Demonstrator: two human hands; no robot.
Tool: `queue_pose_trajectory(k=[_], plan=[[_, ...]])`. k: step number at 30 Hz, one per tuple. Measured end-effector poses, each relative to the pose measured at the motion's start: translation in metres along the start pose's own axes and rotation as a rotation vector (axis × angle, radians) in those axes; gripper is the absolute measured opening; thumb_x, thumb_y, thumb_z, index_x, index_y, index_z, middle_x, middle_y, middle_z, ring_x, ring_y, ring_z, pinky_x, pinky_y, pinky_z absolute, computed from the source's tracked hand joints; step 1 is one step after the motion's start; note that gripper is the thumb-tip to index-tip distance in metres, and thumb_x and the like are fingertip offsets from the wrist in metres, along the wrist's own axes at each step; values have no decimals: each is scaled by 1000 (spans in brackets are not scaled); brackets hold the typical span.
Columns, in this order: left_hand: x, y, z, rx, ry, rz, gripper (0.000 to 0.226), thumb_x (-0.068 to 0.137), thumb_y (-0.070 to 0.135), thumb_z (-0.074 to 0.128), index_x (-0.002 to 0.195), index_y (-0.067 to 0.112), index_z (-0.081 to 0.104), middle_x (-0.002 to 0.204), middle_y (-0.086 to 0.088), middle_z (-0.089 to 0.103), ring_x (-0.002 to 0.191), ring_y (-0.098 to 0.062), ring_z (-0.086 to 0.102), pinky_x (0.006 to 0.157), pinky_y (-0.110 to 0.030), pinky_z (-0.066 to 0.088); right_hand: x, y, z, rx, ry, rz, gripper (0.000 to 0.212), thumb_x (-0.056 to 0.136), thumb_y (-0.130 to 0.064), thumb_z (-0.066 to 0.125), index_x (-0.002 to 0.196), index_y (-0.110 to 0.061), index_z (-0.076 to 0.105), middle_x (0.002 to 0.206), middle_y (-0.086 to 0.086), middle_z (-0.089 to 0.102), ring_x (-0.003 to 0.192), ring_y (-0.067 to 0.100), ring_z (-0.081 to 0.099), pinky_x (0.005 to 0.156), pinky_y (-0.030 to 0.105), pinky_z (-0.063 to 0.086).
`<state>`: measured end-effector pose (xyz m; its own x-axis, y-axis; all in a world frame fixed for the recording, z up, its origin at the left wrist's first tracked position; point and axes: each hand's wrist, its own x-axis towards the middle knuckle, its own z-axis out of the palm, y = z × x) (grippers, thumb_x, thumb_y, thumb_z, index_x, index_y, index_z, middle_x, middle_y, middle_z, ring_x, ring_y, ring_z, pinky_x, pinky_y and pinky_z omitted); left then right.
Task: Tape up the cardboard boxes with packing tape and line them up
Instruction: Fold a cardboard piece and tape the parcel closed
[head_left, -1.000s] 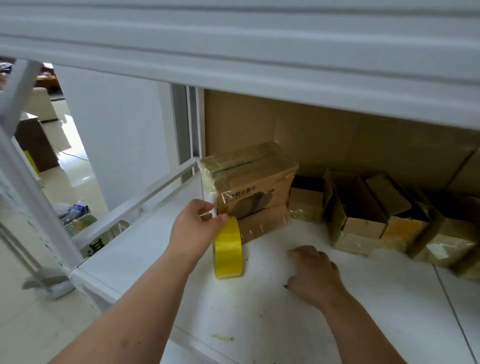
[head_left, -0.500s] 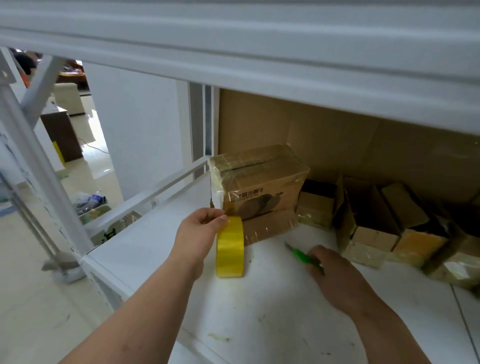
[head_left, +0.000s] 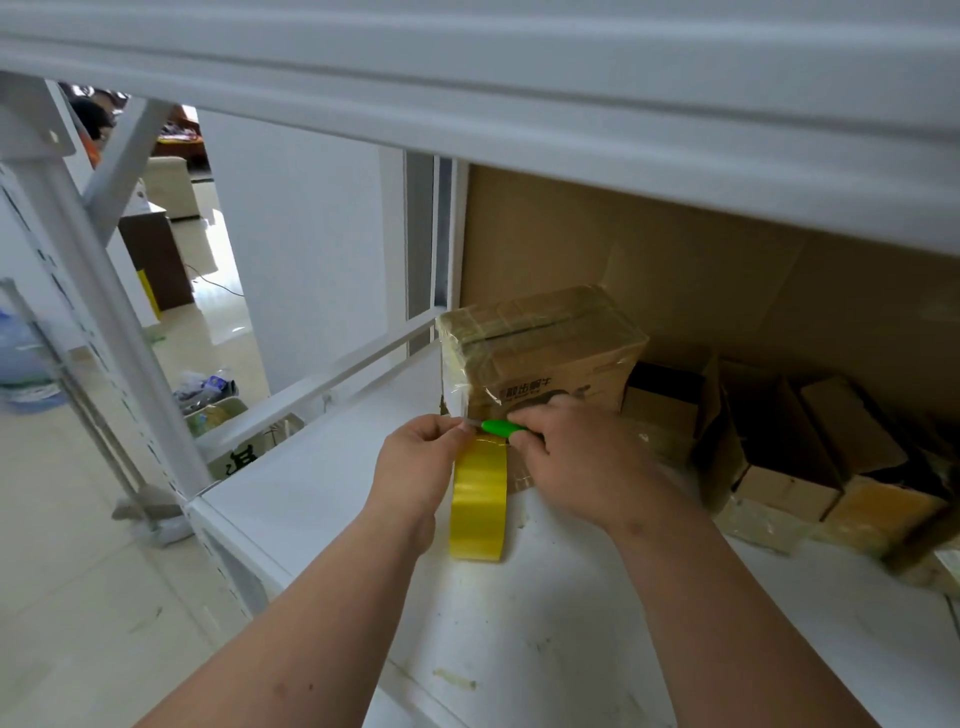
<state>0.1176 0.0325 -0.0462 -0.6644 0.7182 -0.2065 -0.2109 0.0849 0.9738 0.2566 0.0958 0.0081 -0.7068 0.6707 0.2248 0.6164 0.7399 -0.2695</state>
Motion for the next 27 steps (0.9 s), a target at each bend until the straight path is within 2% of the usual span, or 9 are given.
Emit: queue_pose_trajectory(k=[3, 6, 9, 11, 15, 19, 21, 24, 27], plan=[[-1, 4, 0, 21, 24, 7, 11, 90, 18, 68, 80, 16, 71, 83, -7, 69, 76, -20, 61, 70, -35, 53, 3, 4, -8, -21, -11, 0, 34, 99, -33, 52, 131, -29, 63, 121, -1, 64, 106, 16, 59, 86, 29, 48], [1, 9, -1, 45, 40, 8, 12, 90, 21, 68, 79, 17, 72, 88, -11, 70, 79, -24, 62, 74, -40, 56, 7, 9, -15, -38, -28, 36, 30, 99, -31, 53, 123, -24, 68, 115, 0, 68, 103, 17, 63, 87, 31, 51], [-2, 11, 1, 67, 18, 22, 12, 91, 16, 64, 82, 19, 73, 88, -3, 71, 84, -24, 64, 76, -37, 55, 16, 9, -9, -115, -52, 53, 25, 96, -29, 51, 100, -17, 73, 92, 3, 68, 85, 20, 63, 71, 31, 51], [-4, 12, 1, 80, 18, 6, 10, 90, 19, 65, 84, 20, 74, 92, -5, 71, 93, -30, 66, 87, -48, 57, 17, 13, -6, -118, -76, 72, 25, 96, -27, 50, 99, -16, 72, 89, 3, 67, 83, 19, 63, 70, 31, 51], [-7, 17, -5, 43, 32, -36, 7, 87, 19, 70, 80, 18, 74, 95, -13, 70, 99, -36, 65, 90, -56, 55, 2, 45, -8, -137, -77, 227, 22, 95, -31, 49, 98, -23, 70, 80, -3, 62, 75, 16, 60, 67, 32, 52], [-9, 17, -6, 37, 5, -48, 5, 86, 17, 71, 82, 15, 74, 95, -15, 70, 97, -37, 66, 87, -55, 56, -16, 67, 14, -187, -195, 424, 25, 96, -33, 49, 112, -29, 67, 102, -1, 65, 91, 19, 60, 81, 33, 53], [-8, 16, -5, 71, -7, -20, 6, 87, 18, 70, 83, 15, 74, 95, -12, 71, 96, -35, 66, 86, -53, 56, -22, 66, 28, -164, -204, 445, 29, 98, -32, 46, 119, -33, 65, 113, -4, 66, 99, 18, 59, 90, 34, 50], [-4, 15, -3, 218, -5, 102, 11, 89, 17, 67, 80, 18, 75, 96, 9, 72, 93, -20, 66, 83, -41, 57, -24, 65, 37, -106, -195, 477, 31, 100, -29, 39, 119, -31, 64, 119, -5, 65, 108, 19, 59, 101, 40, 41], [-1, 15, -1, 444, -20, 230, 17, 90, 16, 62, 76, 15, 70, 105, 19, 69, 93, -8, 64, 78, -30, 53, -26, 59, 37, -329, -316, 533, 34, 96, -35, 38, 121, -30, 61, 125, -4, 59, 122, 22, 50, 113, 50, 23]])
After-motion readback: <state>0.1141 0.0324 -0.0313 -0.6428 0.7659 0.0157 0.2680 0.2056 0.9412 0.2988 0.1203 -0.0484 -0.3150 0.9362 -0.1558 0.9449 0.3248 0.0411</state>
